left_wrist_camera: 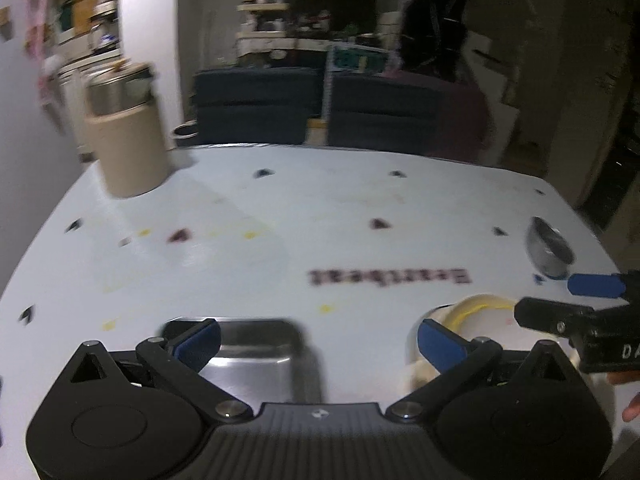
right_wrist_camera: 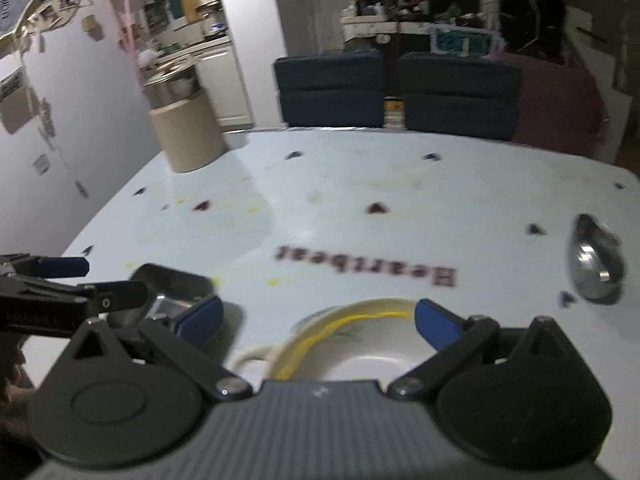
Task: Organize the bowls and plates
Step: 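Move both grippers to the round steel bowl and close on its rim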
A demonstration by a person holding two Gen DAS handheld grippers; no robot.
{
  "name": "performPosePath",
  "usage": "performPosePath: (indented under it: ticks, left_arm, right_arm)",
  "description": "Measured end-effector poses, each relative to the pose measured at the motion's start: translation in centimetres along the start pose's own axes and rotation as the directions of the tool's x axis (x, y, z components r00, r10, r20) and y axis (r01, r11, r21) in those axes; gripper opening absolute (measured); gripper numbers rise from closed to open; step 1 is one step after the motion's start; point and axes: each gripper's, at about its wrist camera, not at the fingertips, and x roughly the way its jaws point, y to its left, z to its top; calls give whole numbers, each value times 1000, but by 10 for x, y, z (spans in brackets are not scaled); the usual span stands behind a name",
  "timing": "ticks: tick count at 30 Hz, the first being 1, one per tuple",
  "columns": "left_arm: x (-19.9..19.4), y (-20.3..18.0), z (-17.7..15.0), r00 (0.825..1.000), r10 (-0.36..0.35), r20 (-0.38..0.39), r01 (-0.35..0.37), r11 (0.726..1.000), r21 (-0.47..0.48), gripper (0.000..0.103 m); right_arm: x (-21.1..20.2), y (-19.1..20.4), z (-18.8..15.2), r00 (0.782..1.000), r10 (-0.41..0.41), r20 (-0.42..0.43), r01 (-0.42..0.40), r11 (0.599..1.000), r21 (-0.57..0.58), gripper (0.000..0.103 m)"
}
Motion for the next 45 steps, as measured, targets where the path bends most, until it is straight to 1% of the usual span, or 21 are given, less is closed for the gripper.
performPosePath:
  ticks: [2, 7, 10, 13, 18, 22, 25, 27, 30, 31, 33, 35, 37, 39, 41, 43, 45]
  left_arm:
    - [4, -20, 4, 999, -35, 4, 35, 999, 24, 103]
    - [17, -65, 10, 994, -106, 7, 105, 992, 69, 103]
    - [24, -91, 12, 990, -144, 6, 143, 987, 78, 103]
    - [35, -115, 14, 986, -168, -2, 167, 983, 82, 103]
    - [53, -149, 16, 974, -227, -17, 228, 971, 77, 103]
    - [66, -172, 20, 970, -242, 3, 242, 968, 69, 103]
    - [78, -183, 24, 969, -246, 18, 245, 968, 45, 103]
    - [87, -188, 27, 967, -253, 22, 252, 967, 32, 103]
    - [99, -194, 35, 970, -238, 39, 237, 971, 37, 103]
    - [103, -197, 38, 972, -232, 39, 230, 972, 43, 103]
    - [113, -200, 47, 976, -216, 33, 214, 975, 57, 103]
    - [124, -202, 57, 974, -224, 35, 221, 973, 70, 103]
    - [135, -204, 66, 971, -235, 39, 231, 970, 80, 103]
    - [145, -206, 72, 970, -239, 36, 235, 967, 97, 103]
    - [157, -211, 77, 970, -243, 13, 240, 964, 116, 103]
    - [168, -214, 81, 967, -254, -7, 253, 960, 122, 103]
    - [177, -218, 84, 964, -265, -21, 266, 957, 119, 103]
  right_arm:
    - [-9, -20, -1, 999, -34, 18, 34, 999, 23, 103]
    - [-26, -69, -4, 993, -112, 30, 109, 991, 77, 103]
    - [-34, -97, -7, 989, -147, 30, 143, 984, 104, 103]
    - [-38, -120, -15, 984, -178, 15, 174, 976, 130, 103]
    - [-42, -158, -25, 974, -225, -4, 223, 959, 172, 103]
    - [-36, -184, -24, 968, -250, -11, 247, 945, 215, 103]
    - [-24, -207, -24, 967, -252, -24, 248, 923, 294, 103]
    - [-16, -223, -24, 964, -264, -33, 258, 895, 364, 103]
    - [3, -241, -19, 953, -298, -53, 290, 849, 442, 103]
    - [9, -248, -17, 953, -296, -59, 288, 830, 478, 101]
    - [19, -258, -14, 962, -266, -63, 257, 801, 541, 96]
    - [32, -265, -11, 969, -235, -74, 231, 763, 604, 91]
    - [43, -268, -6, 974, -211, -84, 216, 739, 638, 86]
    - [50, -274, -2, 979, -189, -80, 194, 720, 667, 82]
    - [56, -277, 3, 979, -184, -84, 192, 707, 681, 77]
    - [64, -278, 6, 977, -187, -103, 207, 703, 680, 69]
    - [70, -280, 6, 972, -195, -131, 231, 692, 684, 64]
